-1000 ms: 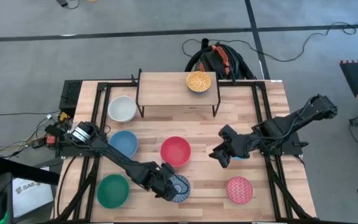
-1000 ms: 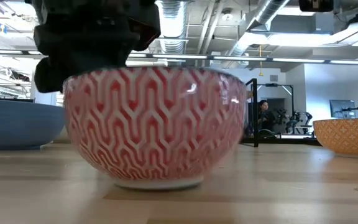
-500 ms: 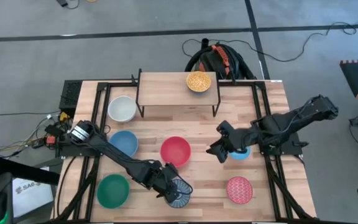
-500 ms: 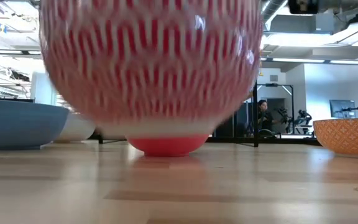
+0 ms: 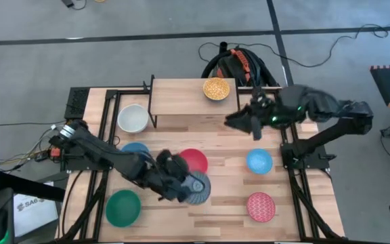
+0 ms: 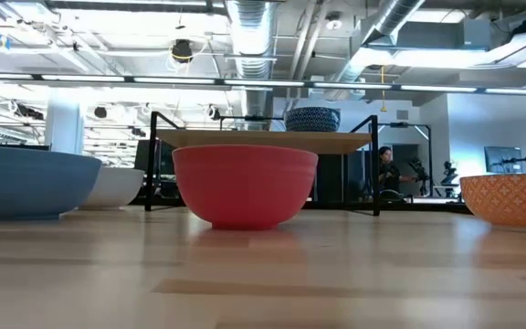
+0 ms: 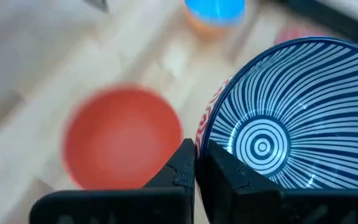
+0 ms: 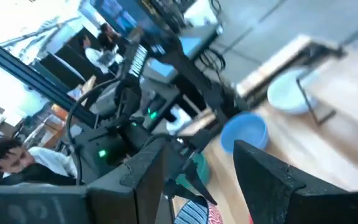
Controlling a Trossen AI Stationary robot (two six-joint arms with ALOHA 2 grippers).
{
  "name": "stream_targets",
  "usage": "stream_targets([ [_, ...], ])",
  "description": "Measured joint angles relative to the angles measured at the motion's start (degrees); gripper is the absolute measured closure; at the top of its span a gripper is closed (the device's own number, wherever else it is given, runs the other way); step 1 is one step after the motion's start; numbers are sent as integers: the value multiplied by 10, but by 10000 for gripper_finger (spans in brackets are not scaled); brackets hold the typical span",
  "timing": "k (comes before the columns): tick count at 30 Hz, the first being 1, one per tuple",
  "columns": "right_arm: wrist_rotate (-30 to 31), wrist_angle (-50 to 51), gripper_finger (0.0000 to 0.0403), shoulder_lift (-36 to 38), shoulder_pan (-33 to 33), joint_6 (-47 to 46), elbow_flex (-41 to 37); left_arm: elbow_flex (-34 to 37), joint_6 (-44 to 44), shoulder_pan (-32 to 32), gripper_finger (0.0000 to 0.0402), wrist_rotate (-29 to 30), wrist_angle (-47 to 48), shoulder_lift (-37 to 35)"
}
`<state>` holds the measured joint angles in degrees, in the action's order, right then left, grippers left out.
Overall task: Place and stack bowls onto a shelf
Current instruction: Stack the blue patterned bowl on top of the yellow bowl on the shelf
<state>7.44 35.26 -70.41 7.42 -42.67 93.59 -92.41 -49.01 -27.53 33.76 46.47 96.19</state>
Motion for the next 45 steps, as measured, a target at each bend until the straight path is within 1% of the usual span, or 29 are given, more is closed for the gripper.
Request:
stream_targets([
  [3,16,27,188,-26,2,16,39,0,3,5,401,52,7,-24],
  [7,32,53,188,-73,24,20,43,1,3,9,401,118,9,-45],
  [11,32,63,188,-122,37,22,43,1,3,16,401,146,12,-51],
  [15,32,68,188,-151,37,25,43,1,3,29,401,151,27,-52],
  [18,33,77,188,-163,33,29,43,1,3,42,401,144,48,-52],
  [20,37,101,188,-171,29,35,43,1,3,49,401,140,58,-52],
  [24,66,139,188,-187,22,46,43,1,18,64,401,119,60,-52],
  [27,73,144,188,-195,18,56,43,1,27,73,401,102,64,-52],
  [33,80,146,188,-215,18,76,43,2,44,84,401,90,75,-51],
  [36,92,146,188,-215,18,90,43,2,49,89,401,80,75,-51],
  [40,125,141,188,-207,18,107,47,2,48,91,401,88,75,-51],
  [42,137,134,188,-203,18,123,59,2,48,91,401,90,78,-51],
  [45,139,132,188,-201,18,156,81,2,48,92,401,90,79,-51],
])
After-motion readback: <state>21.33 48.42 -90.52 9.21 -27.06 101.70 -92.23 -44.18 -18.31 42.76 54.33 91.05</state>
